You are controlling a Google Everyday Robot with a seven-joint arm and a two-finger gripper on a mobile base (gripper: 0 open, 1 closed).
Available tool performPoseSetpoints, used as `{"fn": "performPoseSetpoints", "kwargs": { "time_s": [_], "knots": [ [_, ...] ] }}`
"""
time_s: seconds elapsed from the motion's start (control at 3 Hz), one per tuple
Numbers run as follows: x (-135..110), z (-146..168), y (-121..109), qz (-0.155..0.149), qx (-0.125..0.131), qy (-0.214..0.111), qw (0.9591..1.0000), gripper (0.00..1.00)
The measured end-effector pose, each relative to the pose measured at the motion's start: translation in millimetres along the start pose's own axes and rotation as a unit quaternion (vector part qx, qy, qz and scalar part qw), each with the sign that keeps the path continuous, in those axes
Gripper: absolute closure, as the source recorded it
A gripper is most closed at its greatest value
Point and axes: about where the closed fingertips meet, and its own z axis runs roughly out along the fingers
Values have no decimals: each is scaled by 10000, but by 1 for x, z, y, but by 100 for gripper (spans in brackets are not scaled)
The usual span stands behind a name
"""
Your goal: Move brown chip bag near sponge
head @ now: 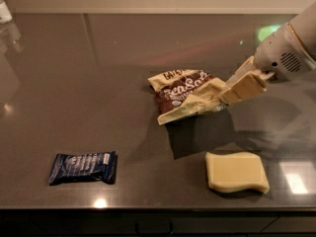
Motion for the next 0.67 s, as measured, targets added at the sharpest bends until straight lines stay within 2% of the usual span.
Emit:
{"fn": "performPoseSetpoints", "kwargs": {
  "time_s": [0.33,0.67],
  "knots": [
    [10,-4,3,171,20,40,9998,82],
    [19,-8,6,327,7,105,9994,58]
  ]
}}
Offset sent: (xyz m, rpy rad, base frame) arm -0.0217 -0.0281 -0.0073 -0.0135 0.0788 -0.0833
